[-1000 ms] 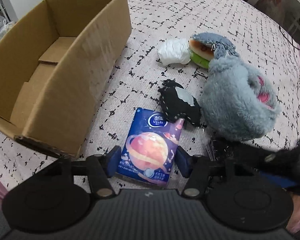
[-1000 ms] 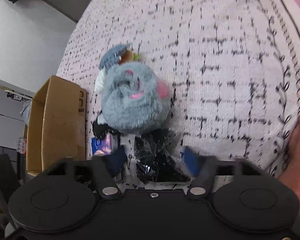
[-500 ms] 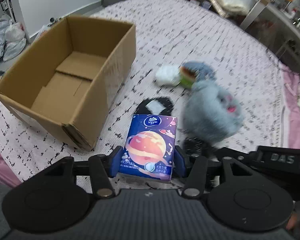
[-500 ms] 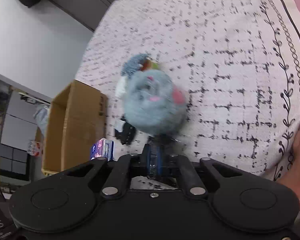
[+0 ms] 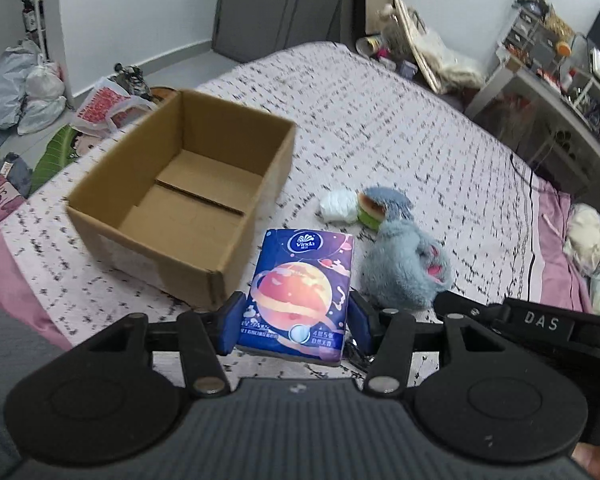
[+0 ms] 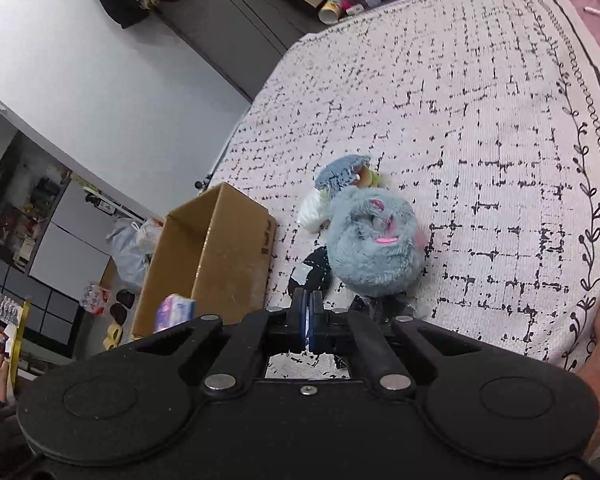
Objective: Organize soft objects
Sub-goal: 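Carry the tissue pack with the left gripper into the cardboard box while the right carries the bag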
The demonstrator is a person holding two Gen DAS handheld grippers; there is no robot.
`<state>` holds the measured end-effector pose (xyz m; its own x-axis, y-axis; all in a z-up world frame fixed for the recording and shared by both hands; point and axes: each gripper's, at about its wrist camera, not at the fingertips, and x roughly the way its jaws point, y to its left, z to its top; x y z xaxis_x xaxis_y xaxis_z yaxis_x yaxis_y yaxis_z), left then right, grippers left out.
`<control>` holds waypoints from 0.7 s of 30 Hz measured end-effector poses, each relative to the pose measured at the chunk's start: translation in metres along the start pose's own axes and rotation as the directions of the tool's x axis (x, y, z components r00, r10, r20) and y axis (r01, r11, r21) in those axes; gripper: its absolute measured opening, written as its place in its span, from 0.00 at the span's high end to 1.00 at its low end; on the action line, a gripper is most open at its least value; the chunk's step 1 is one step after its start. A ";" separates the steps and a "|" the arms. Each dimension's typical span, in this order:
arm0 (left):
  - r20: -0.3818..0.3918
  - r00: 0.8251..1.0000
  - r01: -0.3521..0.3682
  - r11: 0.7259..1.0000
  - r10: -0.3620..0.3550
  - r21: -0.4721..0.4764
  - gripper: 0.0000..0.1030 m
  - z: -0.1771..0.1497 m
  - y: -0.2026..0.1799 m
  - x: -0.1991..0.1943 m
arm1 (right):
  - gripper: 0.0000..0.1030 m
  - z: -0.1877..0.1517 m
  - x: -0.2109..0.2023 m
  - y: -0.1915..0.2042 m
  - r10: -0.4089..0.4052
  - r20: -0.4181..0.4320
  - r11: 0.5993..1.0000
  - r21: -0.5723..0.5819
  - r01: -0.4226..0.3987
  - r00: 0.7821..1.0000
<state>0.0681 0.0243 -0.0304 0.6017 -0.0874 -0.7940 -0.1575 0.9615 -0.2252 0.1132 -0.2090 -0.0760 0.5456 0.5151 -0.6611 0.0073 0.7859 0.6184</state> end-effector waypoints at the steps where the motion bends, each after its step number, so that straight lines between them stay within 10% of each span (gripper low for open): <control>1: 0.007 1.000 0.000 1.000 0.000 -0.002 0.48 0.000 0.003 -0.004 | 0.99 -0.001 -0.002 0.001 0.001 0.006 1.000 -0.003 -0.001 1.000; 21: 0.136 0.989 0.051 0.999 -0.052 0.011 0.48 0.013 0.024 -0.058 | 0.99 0.011 -0.052 0.045 0.052 0.117 0.994 -0.103 -0.040 0.992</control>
<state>0.0398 0.0560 0.0179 0.7100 -0.1012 -0.6969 -0.1178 0.9586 -0.2592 0.0942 -0.2039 -0.0095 0.6393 0.5115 -0.5741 -0.1004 0.7958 0.5972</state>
